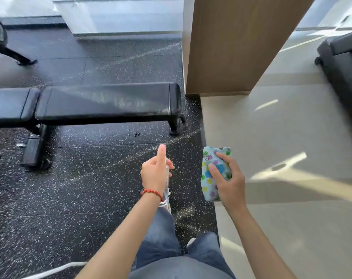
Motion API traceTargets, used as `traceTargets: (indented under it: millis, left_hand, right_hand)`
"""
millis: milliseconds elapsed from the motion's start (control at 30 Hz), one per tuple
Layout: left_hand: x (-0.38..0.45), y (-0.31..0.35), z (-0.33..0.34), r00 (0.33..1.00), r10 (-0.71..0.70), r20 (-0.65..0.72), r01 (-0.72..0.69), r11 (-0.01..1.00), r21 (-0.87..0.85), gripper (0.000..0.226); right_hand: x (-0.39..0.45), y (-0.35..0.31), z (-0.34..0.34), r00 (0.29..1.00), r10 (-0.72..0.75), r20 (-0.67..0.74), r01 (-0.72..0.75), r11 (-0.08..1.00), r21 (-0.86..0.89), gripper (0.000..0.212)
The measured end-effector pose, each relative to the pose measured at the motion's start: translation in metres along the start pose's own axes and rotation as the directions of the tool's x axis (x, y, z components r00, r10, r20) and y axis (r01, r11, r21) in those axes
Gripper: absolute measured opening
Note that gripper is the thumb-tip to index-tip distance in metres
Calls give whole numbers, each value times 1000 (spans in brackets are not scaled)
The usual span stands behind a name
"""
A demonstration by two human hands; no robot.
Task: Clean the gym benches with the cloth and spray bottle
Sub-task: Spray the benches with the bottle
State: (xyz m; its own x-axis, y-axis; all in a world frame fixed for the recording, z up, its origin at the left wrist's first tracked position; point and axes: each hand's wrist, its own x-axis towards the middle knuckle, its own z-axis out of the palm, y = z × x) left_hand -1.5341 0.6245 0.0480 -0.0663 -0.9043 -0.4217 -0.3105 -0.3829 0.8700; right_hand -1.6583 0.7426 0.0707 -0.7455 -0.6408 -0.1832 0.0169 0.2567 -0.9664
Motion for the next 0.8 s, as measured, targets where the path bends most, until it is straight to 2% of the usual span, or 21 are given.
traceTargets:
  millis: [333,500,800]
  left_hand:
    - [159,64,-13,998,-60,-35,62,996,57,65]
    - [213,83,6,986,-164,-40,165,986,37,64]
    - [282,110,57,964,-256,-67,262,960,95,66]
  right_hand:
    - [132,-49,112,1000,-4,6,4,1000,-15,31]
    - [176,-53,135,999,15,35,-13,999,-33,30]
    - [273,-48,161,990,92,102,-87,995,-53,27]
